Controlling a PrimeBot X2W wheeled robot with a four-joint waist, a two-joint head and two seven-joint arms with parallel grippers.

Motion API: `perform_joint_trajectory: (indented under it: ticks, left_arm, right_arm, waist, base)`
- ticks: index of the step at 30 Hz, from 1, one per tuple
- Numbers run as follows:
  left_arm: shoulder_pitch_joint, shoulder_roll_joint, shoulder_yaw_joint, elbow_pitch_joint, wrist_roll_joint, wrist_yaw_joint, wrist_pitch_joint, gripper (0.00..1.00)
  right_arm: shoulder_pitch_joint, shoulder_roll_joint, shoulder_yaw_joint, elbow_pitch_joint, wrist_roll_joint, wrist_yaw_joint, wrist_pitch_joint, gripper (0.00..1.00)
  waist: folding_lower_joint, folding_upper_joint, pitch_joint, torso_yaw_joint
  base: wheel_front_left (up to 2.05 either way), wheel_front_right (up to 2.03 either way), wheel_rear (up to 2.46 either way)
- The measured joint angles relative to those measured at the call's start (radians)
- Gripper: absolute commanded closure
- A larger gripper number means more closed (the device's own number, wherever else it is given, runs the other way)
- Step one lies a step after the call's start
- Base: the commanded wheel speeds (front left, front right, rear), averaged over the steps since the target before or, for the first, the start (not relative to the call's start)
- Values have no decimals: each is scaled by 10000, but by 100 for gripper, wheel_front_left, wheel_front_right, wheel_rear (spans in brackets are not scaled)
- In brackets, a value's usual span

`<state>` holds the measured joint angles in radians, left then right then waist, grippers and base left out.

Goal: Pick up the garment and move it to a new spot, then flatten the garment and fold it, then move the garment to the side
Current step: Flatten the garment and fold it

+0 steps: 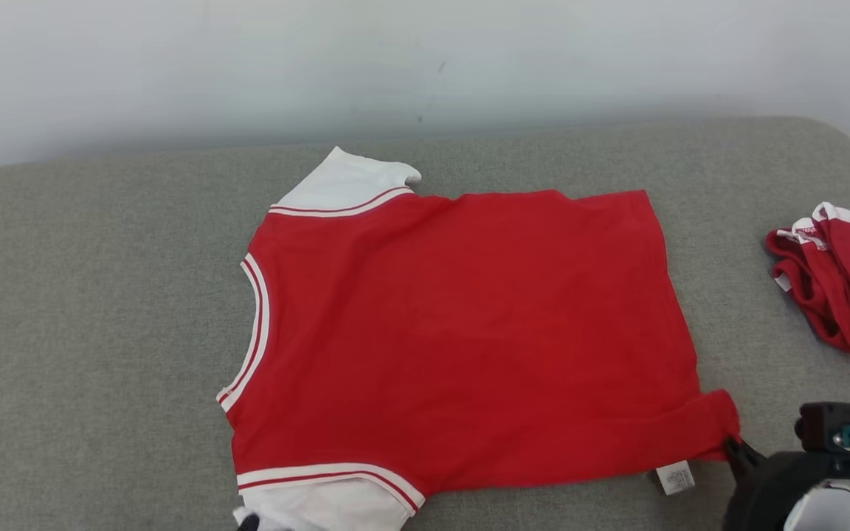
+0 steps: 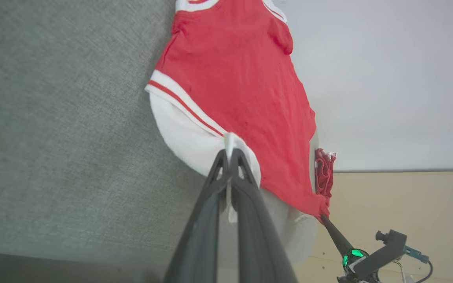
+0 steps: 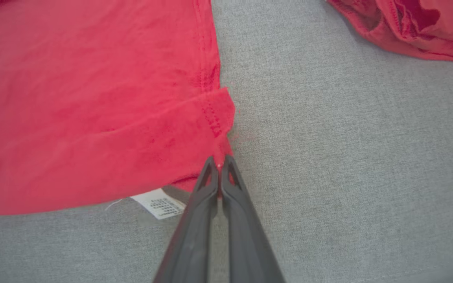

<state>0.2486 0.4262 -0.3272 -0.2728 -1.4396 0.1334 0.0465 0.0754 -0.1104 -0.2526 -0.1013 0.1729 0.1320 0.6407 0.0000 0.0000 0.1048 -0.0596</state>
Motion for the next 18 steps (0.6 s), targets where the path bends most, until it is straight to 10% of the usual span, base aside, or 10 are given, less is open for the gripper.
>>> perform_joint_trajectory:
  ticks: [18]
  left_arm:
    - [-4909, -1081, -700, 3281, 2830, -228, -1452, 100]
  right_arm:
    - [-2885, 502, -19, 1981, 685, 0, -1682, 100]
  waist:
    - [2, 1, 749, 55]
  base:
    - [0, 0, 0]
